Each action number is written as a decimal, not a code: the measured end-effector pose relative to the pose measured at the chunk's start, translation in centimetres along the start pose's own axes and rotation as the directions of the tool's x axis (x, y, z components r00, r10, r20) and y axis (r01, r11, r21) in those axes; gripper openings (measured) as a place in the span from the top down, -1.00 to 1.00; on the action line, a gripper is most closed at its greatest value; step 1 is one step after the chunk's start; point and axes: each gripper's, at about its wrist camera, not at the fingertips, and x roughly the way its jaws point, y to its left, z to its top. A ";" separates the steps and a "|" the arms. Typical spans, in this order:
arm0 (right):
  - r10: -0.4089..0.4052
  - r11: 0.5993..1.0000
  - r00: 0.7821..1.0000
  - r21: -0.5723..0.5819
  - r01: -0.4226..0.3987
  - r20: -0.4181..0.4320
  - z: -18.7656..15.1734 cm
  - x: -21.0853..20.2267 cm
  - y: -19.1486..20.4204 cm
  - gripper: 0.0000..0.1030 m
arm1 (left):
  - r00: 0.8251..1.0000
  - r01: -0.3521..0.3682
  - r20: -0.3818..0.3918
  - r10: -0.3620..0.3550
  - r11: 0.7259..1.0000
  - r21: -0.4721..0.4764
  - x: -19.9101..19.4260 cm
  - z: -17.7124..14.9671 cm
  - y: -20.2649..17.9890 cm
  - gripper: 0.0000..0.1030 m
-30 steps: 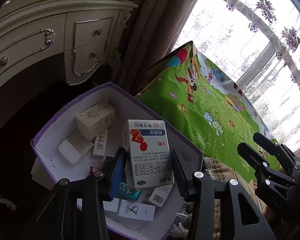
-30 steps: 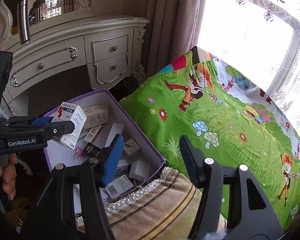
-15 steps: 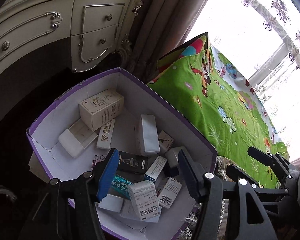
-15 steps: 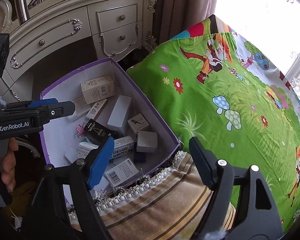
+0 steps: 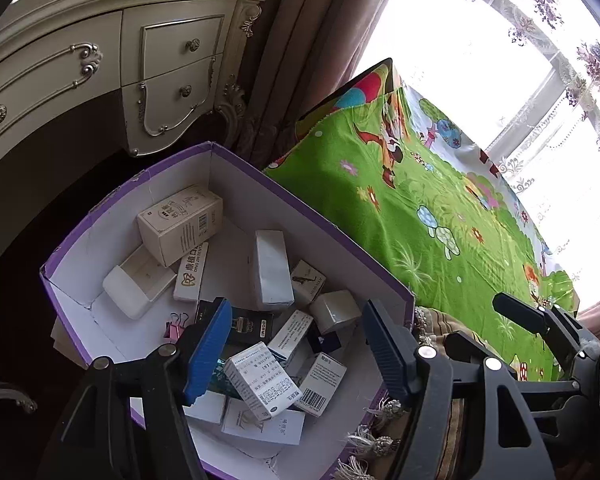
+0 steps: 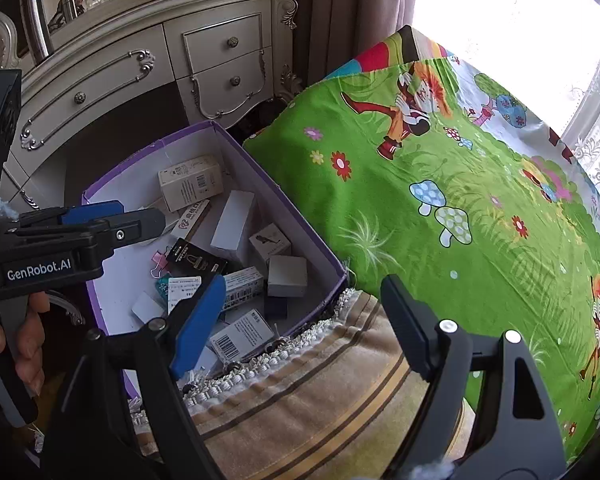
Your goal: Organize rigid objects
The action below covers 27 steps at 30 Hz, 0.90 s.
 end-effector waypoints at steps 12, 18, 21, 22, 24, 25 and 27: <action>0.003 0.996 0.999 0.088 -0.006 0.039 -2.2 -3.0 -1.4 -0.60 | 0.989 -0.150 -0.005 0.150 0.989 -0.010 -3.1 -5.9 -2.2 -0.44; 0.040 0.990 0.998 0.130 -0.047 0.051 -4.1 -5.0 -1.6 -0.60 | 0.970 -0.242 0.003 0.242 0.969 0.046 -5.0 -8.6 -3.4 -0.71; 0.049 0.990 0.996 0.127 -0.058 0.073 -4.6 -6.0 -1.3 -0.60 | 0.970 -0.243 0.035 0.242 0.969 0.039 -6.1 -8.4 -3.4 -0.72; 0.052 0.990 0.996 0.125 -0.061 0.077 -4.8 -6.1 -1.3 -0.60 | 0.969 -0.244 0.051 0.242 0.969 0.036 -6.5 -8.2 -3.4 -0.74; 0.053 0.990 0.995 0.124 -0.062 0.079 -4.9 -6.1 -1.1 -0.61 | 0.968 -0.242 0.077 0.239 0.970 0.028 -7.0 -8.0 -3.4 -0.81; 0.053 0.990 0.995 0.125 -0.063 0.080 -4.9 -6.2 -1.1 -0.61 | 0.966 -0.246 0.084 0.243 0.969 0.026 -7.1 -7.9 -3.4 -0.88; 0.055 0.990 0.995 0.128 -0.065 0.084 -5.0 -6.1 -1.1 -0.61 | 0.962 -0.260 0.086 0.258 0.965 0.023 -7.2 -7.8 -3.3 -0.95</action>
